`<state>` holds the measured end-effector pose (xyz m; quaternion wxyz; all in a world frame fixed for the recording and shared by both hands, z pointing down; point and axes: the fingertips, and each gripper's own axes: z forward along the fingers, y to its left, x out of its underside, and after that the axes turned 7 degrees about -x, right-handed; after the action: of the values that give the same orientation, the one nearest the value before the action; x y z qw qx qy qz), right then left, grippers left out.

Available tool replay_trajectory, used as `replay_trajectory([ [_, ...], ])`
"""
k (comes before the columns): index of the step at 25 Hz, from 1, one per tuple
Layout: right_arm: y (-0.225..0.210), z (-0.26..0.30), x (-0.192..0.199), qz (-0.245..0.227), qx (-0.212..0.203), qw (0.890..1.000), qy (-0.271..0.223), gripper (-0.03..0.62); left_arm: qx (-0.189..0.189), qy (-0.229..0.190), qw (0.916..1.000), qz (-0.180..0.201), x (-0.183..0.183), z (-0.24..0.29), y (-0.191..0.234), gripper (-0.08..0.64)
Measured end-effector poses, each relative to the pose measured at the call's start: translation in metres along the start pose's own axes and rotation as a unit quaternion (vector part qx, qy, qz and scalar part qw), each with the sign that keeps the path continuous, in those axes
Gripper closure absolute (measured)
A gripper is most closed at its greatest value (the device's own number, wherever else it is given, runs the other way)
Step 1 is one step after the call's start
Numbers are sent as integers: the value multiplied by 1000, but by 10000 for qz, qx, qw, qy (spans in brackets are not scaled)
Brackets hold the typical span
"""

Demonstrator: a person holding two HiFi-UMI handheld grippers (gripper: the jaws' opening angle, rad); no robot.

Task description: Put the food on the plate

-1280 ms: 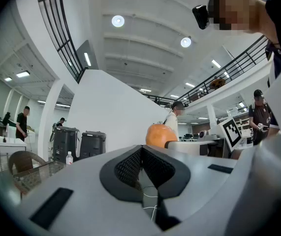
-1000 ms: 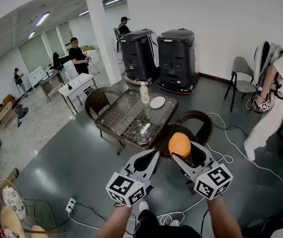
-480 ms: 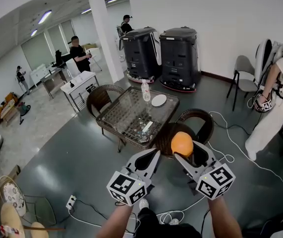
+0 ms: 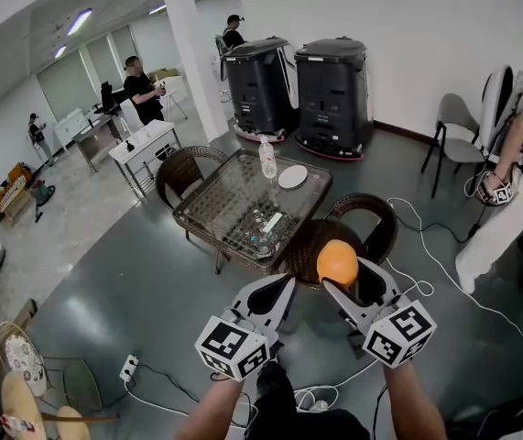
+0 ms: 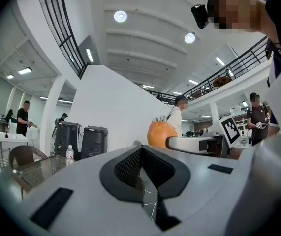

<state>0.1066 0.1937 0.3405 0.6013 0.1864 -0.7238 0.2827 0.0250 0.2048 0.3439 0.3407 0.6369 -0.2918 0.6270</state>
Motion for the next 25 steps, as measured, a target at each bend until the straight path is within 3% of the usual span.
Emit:
replay_trajectory([
  [25,-127,165,25,170,537,9979,324,301,466,136,9980,-412,14,136,173,552],
])
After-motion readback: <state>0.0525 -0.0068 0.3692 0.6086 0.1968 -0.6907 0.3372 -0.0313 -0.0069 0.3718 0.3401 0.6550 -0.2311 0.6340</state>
